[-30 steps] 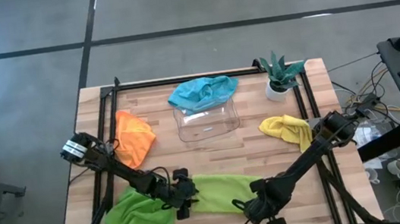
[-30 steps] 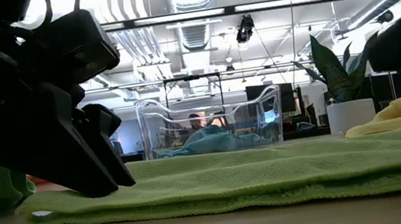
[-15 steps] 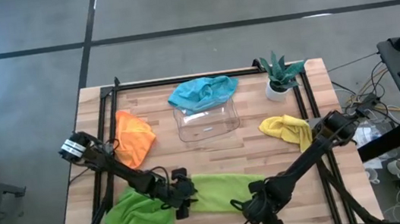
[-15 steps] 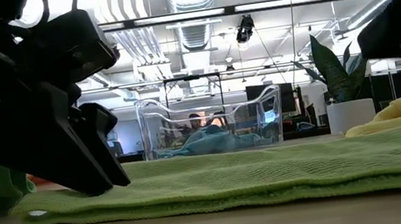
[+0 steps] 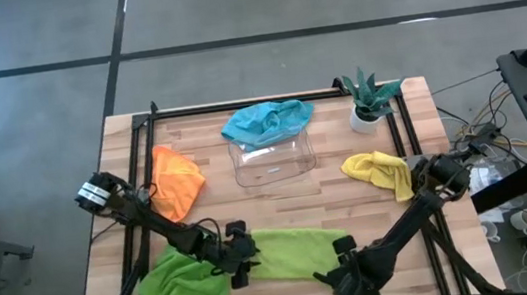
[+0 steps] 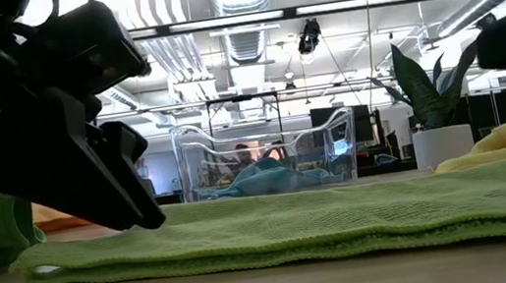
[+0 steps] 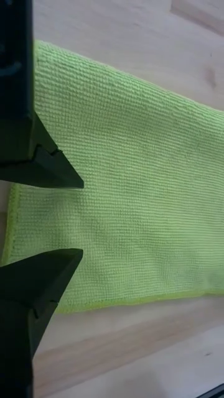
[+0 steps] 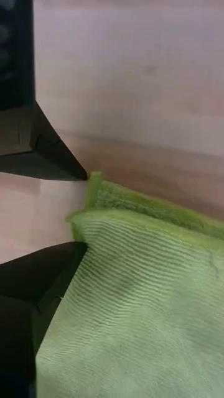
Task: Fold microfiber towels
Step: Fold the light green microfiber cloth
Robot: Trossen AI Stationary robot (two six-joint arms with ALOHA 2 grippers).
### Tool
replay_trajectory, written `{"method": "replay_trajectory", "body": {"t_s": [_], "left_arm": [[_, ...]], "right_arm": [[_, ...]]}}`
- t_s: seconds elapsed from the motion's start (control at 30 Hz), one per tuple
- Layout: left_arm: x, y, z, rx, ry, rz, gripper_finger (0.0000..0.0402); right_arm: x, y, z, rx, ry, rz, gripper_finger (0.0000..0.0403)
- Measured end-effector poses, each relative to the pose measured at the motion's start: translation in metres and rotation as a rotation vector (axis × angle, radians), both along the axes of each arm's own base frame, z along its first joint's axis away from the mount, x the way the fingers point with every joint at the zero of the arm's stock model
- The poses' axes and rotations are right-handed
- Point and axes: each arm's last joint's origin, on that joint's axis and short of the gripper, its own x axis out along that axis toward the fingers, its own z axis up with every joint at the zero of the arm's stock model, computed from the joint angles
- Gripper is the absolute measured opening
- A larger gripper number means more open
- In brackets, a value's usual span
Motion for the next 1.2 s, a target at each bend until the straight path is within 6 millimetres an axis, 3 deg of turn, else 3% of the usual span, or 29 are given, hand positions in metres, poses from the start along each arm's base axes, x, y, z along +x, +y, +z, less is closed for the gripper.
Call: {"method": "replay_trajectory", "body": {"t_s": [0.23, 0.5, 0.6, 0.77, 1.2], "left_arm": [[-0.001, 0.001, 0.0, -0.014, 0.017, 0.013, 0.0152], [-0.003, 0.003, 0.016, -0.014, -0.031, 0.04, 0.0152], [-0.004, 0.003, 0.017, -0.015, -0.035, 0.041, 0.0152], [-0.006, 0.004, 0.015, -0.002, -0.016, 0.042, 0.0152], [-0.007, 0.007, 0.012, 0.014, -0.015, 0.059, 0.0152]], "right_arm": [[0.001, -0.003, 0.0, -0.057, -0.026, 0.028, 0.0169], [0.003, -0.035, -0.002, -0.234, 0.055, 0.053, 0.0169], [0.003, -0.038, 0.004, -0.217, 0.062, 0.046, 0.0169], [-0.002, -0.027, 0.018, -0.131, 0.018, 0.095, 0.0169], [-0.004, -0.02, 0.007, -0.114, -0.012, 0.142, 0.0168]]}}
